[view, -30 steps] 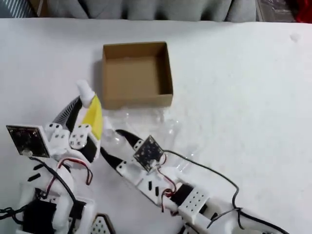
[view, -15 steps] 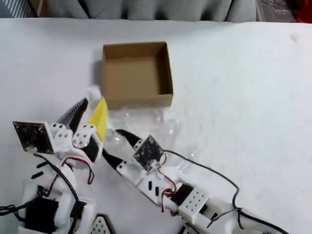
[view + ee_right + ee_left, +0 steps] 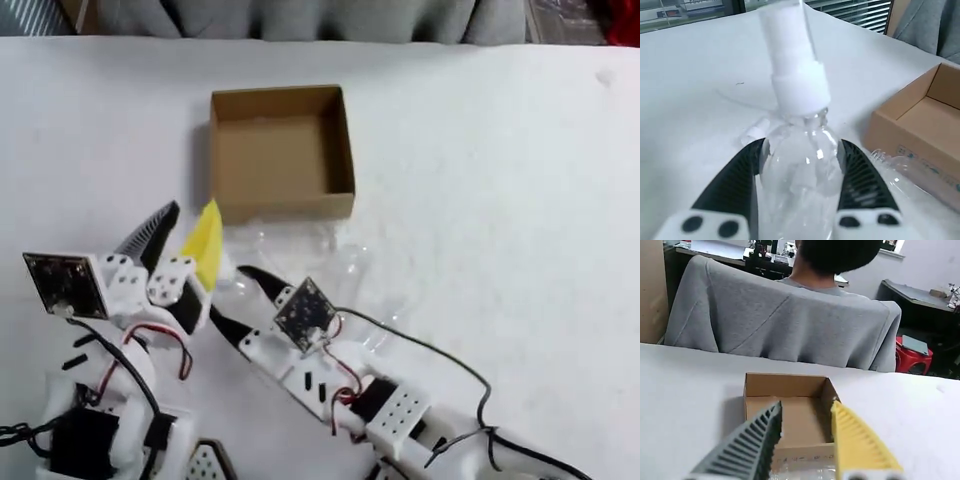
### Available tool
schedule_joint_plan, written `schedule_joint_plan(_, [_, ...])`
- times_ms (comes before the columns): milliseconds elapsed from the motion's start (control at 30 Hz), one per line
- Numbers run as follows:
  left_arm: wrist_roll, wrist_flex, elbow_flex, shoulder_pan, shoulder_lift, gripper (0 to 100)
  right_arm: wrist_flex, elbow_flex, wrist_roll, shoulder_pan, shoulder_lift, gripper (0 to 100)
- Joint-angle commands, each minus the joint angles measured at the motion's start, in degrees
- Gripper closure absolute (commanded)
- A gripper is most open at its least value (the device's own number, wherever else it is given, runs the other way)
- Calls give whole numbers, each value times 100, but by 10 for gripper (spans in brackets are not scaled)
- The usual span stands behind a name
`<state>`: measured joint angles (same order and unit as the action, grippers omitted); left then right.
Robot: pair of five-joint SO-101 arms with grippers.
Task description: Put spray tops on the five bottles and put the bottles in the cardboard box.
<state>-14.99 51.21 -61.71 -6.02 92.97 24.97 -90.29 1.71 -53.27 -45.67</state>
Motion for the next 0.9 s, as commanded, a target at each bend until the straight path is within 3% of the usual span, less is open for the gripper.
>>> schedule_joint_plan(0, [18, -9, 26, -13, 84, 849, -4, 53, 70, 321, -48, 983])
schedule_joint_plan(267, [0, -440, -123, 119, 48, 854, 4, 255, -53, 1209, -75, 983])
schedule_joint_plan(433, [0, -536, -202, 75, 48, 858, -40, 396, -1108, 1780, -435, 984])
schedule_joint_plan(600, [35, -527, -220, -207, 48, 986, -40, 387, -1143, 2149, -760, 984])
schedule_joint_plan(867, [44, -668, -501, -514, 48, 980, -40, 422, -1152, 2527, -848, 984])
